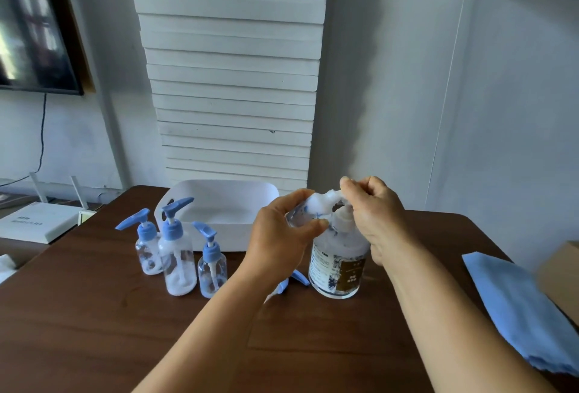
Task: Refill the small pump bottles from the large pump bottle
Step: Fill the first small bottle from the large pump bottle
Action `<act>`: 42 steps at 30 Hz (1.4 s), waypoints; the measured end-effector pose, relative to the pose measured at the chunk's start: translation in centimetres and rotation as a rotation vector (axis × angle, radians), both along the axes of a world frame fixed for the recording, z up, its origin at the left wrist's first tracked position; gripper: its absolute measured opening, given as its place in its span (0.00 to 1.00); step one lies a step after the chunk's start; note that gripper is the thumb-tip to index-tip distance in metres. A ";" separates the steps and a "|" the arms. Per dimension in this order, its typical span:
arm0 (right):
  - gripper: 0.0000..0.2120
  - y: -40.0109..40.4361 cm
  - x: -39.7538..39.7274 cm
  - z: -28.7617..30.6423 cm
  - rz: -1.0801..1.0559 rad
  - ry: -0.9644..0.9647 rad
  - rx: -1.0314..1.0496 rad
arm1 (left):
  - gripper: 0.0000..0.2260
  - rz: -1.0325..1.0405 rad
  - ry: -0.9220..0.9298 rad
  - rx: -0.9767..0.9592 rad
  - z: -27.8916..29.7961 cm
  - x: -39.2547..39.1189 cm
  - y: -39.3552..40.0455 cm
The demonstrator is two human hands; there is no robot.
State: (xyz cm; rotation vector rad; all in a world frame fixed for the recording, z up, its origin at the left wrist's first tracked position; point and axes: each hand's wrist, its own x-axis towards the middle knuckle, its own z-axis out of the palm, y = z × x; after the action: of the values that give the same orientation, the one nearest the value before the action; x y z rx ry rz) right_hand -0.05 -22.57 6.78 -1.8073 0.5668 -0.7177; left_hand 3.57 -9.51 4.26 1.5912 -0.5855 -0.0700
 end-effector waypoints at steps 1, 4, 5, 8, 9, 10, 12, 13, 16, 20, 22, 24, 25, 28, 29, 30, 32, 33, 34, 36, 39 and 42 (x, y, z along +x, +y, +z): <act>0.14 -0.1 0.0 0.3 0.002 0.008 -0.017 | 0.16 0.009 -0.004 -0.004 0.1 0.1 0.0; 0.14 -0.2 0.2 0.3 -0.001 0.005 -0.026 | 0.16 0.013 0.000 -0.008 0.0 0.3 -0.2; 0.14 -0.1 0.3 0.1 0.002 -0.002 -0.015 | 0.16 0.009 0.001 -0.010 -0.1 0.3 -0.2; 0.14 0.1 0.2 -0.5 0.001 -0.005 0.015 | 0.16 -0.010 0.009 -0.016 -0.5 0.2 -0.1; 0.14 0.2 0.2 -0.5 0.002 -0.003 0.013 | 0.16 -0.013 0.002 -0.020 -0.5 0.1 0.0; 0.14 0.2 0.1 -0.5 0.000 0.001 0.008 | 0.16 -0.014 -0.002 -0.019 -0.6 0.1 0.0; 0.14 0.2 -0.1 -0.4 -0.005 0.016 -0.015 | 0.16 -0.011 -0.004 -0.014 -0.5 0.1 -0.1; 0.15 0.2 -0.1 -0.3 -0.005 0.022 -0.024 | 0.16 -0.011 -0.007 -0.008 -0.5 0.1 -0.1; 0.15 0.3 -0.2 0.2 0.001 0.013 0.004 | 0.15 -0.012 -0.016 -0.007 -0.2 0.0 -0.1; 0.14 0.3 -0.3 0.7 0.009 0.022 0.029 | 0.16 0.013 -0.015 -0.001 0.2 0.1 -0.1; 0.14 0.2 -0.2 0.6 0.012 0.017 0.021 | 0.15 0.004 -0.010 -0.004 0.1 0.1 -0.2; 0.14 0.3 -0.2 0.3 0.003 0.016 0.012 | 0.14 -0.020 -0.011 -0.013 -0.1 0.0 -0.2; 0.14 0.3 -0.2 0.1 -0.003 0.018 0.010 | 0.13 -0.030 -0.019 -0.013 -0.1 0.0 -0.1; 0.13 0.5 -0.2 -0.2 -0.007 0.031 0.007 | 0.12 -0.051 -0.045 -0.020 -0.2 -0.2 0.0; 0.14 0.6 -0.3 -0.2 -0.009 0.032 0.009 | 0.12 -0.054 -0.045 -0.029 -0.2 -0.3 0.0; 0.14 0.6 -0.3 -0.1 -0.013 0.029 0.014 | 0.12 -0.058 -0.044 -0.038 -0.2 -0.3 0.0; 0.15 0.6 -0.4 0.1 -0.029 0.018 0.019 | 0.12 -0.064 -0.050 -0.046 -0.2 -0.4 -0.1; 0.15 0.7 -0.4 0.3 -0.035 0.016 0.016 | 0.12 -0.066 -0.051 -0.046 -0.2 -0.4 -0.1; 0.15 0.7 -0.4 0.4 -0.040 0.019 0.010 | 0.11 -0.065 -0.048 -0.048 -0.2 -0.4 -0.2; 0.15 0.8 -0.4 0.7 -0.039 0.032 0.015 | 0.11 -0.062 -0.034 -0.051 -0.3 -0.2 -0.2; 0.16 1.0 -0.5 0.9 -0.032 0.043 0.065 | 0.11 -0.046 0.022 -0.064 -0.5 0.1 -0.1; 0.16 1.1 -0.6 1.0 -0.037 0.049 0.084 | 0.12 -0.069 0.121 -0.119 -0.7 0.1 0.2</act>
State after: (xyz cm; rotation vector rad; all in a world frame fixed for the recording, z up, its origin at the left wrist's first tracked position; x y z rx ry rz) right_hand -0.62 -21.49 7.74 -1.7444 0.6547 -0.6670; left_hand 3.70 -9.34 3.52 1.4407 -0.5410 -0.1788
